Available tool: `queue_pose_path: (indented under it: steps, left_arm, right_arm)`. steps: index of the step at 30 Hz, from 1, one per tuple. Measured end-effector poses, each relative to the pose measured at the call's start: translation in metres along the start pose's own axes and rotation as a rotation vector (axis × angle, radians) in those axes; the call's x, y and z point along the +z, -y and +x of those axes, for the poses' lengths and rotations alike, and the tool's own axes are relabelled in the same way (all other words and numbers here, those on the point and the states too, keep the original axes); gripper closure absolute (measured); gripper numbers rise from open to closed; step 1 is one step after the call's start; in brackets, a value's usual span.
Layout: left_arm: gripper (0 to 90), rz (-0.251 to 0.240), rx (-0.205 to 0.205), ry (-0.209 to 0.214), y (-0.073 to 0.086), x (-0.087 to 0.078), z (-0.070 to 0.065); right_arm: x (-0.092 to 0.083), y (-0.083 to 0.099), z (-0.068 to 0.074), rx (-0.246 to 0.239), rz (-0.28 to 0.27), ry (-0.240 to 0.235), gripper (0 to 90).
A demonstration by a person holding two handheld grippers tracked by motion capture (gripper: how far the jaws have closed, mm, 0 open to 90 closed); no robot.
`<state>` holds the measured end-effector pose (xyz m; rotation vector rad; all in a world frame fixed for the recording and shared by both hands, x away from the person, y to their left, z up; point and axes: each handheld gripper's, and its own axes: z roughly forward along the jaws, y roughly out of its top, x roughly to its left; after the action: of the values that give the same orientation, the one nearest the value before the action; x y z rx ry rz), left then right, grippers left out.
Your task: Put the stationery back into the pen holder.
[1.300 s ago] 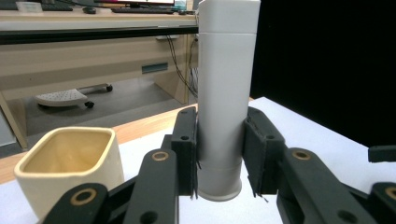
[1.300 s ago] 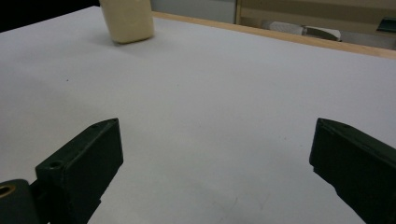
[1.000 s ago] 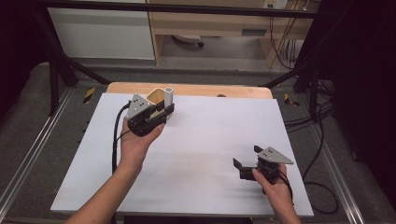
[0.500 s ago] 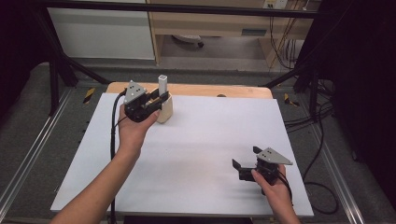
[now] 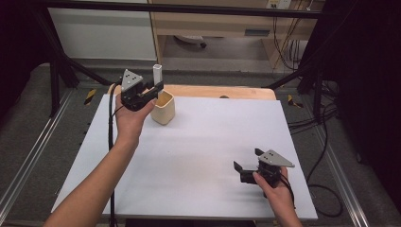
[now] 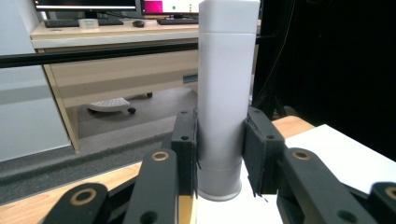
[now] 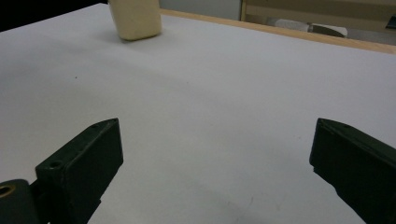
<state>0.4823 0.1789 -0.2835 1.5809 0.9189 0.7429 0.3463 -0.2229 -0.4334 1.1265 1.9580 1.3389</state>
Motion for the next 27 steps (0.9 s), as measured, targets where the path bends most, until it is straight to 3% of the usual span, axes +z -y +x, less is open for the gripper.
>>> queue_pose_path:
  steps: [27]
  left_arm:
    - [68.1,0.005,-0.056,-0.036,0.012,0.026,0.017]
  right_arm:
    - [0.002,0.0,0.003,-0.012,0.009,-0.018,3.2]
